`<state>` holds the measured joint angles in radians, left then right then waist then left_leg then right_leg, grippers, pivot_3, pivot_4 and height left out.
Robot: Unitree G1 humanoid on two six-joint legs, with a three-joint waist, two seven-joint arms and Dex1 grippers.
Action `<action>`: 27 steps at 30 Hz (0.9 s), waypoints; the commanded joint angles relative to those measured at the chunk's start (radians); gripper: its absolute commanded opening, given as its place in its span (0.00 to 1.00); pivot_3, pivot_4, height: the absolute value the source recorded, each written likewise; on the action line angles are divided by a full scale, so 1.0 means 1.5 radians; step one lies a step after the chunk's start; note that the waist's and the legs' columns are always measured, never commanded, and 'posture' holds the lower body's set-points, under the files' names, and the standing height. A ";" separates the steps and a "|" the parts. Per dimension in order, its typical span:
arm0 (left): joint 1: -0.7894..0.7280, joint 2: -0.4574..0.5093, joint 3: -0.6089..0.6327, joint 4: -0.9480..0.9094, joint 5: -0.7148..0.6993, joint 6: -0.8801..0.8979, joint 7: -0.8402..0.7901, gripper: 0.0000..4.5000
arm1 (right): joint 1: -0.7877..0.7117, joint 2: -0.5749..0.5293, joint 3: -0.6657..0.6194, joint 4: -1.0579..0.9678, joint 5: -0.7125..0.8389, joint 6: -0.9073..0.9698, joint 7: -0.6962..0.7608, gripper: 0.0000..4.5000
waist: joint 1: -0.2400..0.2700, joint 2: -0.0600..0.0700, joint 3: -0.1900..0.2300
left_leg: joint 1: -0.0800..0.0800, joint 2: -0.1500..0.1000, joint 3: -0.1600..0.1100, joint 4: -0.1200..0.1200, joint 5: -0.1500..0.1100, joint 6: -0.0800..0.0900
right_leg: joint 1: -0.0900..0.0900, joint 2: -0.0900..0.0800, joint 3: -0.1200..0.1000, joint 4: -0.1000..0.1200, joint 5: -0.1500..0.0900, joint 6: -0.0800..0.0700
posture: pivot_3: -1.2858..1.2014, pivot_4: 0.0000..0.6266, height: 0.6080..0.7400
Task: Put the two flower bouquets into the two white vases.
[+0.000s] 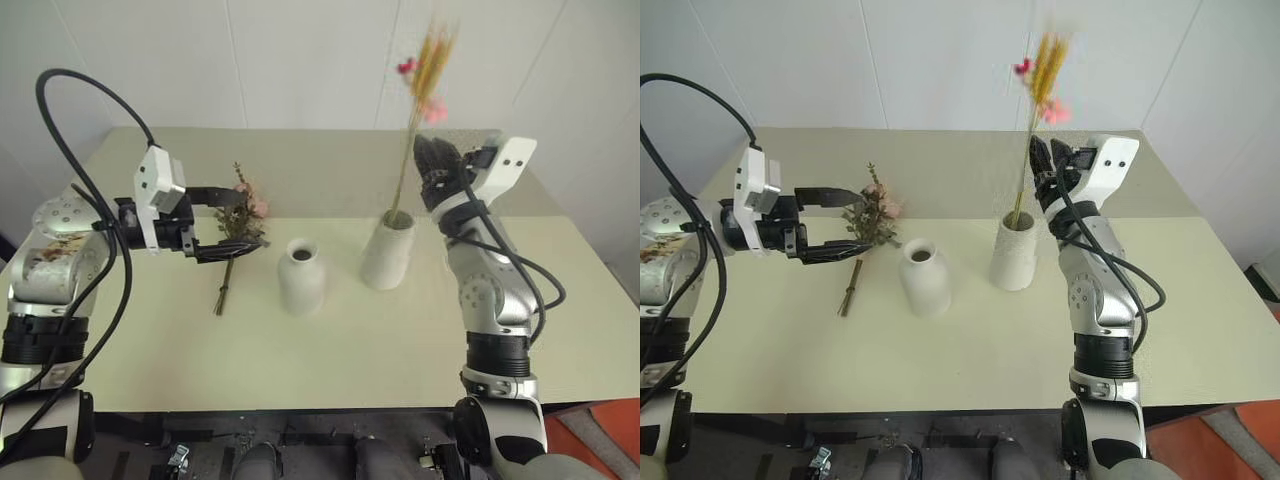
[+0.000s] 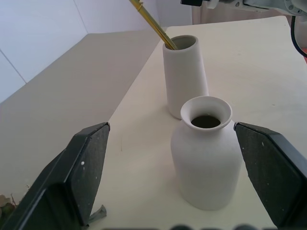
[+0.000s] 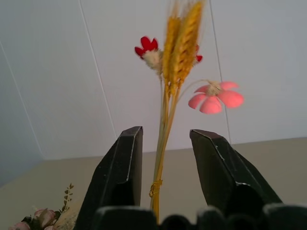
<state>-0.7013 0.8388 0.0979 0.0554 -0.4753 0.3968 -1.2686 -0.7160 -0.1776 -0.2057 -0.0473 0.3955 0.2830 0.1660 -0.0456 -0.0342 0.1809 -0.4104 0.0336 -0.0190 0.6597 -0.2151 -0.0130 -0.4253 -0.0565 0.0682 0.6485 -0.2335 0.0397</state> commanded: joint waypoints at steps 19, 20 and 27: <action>0.096 0.017 0.020 -0.108 0.072 0.341 0.341 1.00 | 0.199 -0.280 -0.069 -0.385 0.193 0.285 0.128 1.00 | 0.006 0.000 0.000 | 0.000 0.000 -0.001 0.000 0.000 0.000 | 0.001 0.000 -0.001 0.000 0.000 0.000 | 0.52 0.24 1.00; 0.088 0.009 0.011 -0.110 0.071 0.372 0.356 1.00 | 0.211 -0.320 -0.076 -0.397 0.219 0.312 0.155 1.00 | 0.006 -0.001 0.000 | 0.000 0.000 -0.001 0.000 0.000 0.000 | 0.001 0.000 -0.001 0.000 0.000 0.000 | 0.52 0.24 1.00; -0.044 -0.079 -0.075 0.065 0.124 0.442 0.434 1.00 | 0.251 -0.496 -0.058 -0.431 0.286 0.380 0.288 1.00 | 0.005 -0.001 0.000 | 0.002 0.000 -0.001 0.000 0.000 0.000 | 0.002 0.000 -0.001 -0.001 0.000 0.001 | 0.52 0.24 1.00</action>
<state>-0.7201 0.7293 -0.0047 0.1016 -0.3138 1.0548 -0.6392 -0.3328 -0.9086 -0.2834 -0.6643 0.8094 0.8547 0.5736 -0.0379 -0.0358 0.1808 -0.4080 0.0329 -0.0208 0.6601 -0.2152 -0.0130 -0.4216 -0.0561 0.0673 0.6474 -0.2342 0.0405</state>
